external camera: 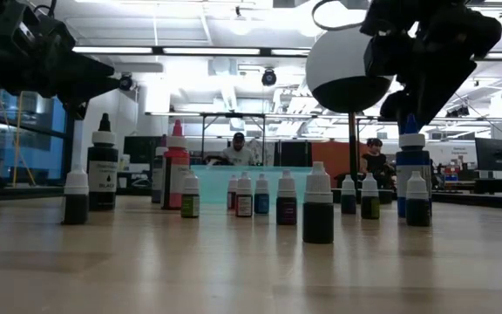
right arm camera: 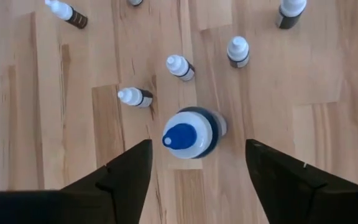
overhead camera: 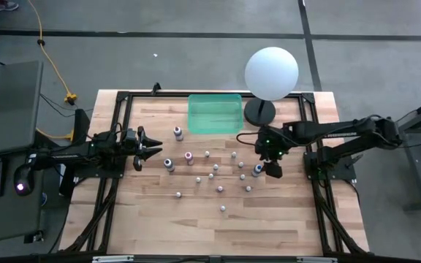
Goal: Pick & Place food coloring
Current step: Put the large blue food coloring bottle into the green bin
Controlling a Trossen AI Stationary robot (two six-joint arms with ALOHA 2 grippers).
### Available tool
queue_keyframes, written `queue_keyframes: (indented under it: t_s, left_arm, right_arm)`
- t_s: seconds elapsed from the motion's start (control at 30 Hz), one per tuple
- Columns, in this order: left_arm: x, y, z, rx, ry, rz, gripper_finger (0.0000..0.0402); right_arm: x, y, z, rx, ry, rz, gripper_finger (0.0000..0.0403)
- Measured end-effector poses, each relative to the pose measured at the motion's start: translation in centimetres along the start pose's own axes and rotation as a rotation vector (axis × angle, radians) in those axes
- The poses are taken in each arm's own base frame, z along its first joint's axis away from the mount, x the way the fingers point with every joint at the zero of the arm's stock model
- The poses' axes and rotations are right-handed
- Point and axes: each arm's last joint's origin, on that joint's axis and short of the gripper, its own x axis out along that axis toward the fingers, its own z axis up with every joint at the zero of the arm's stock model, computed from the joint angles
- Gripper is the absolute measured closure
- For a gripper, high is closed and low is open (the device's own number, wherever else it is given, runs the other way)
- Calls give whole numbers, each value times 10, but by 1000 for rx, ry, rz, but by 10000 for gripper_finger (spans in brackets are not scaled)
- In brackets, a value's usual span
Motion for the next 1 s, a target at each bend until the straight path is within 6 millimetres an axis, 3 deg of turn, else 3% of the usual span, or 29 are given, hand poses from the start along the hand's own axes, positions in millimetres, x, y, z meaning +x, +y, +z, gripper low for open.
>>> queue_keyframes:
  t_s: [0.43, 0.73, 1.0]
  left_arm:
    - [0, 0, 0, 0, 0, 0, 273]
    - [0, 0, 0, 0, 0, 0, 273]
    - [0, 0, 0, 0, 0, 0, 273]
  right_arm:
    - [11, 6, 5, -82, 5, 45, 148]
    - [17, 21, 1, -215, 12, -103, 148]
    - [22, 25, -4, -220, 13, -162, 149]
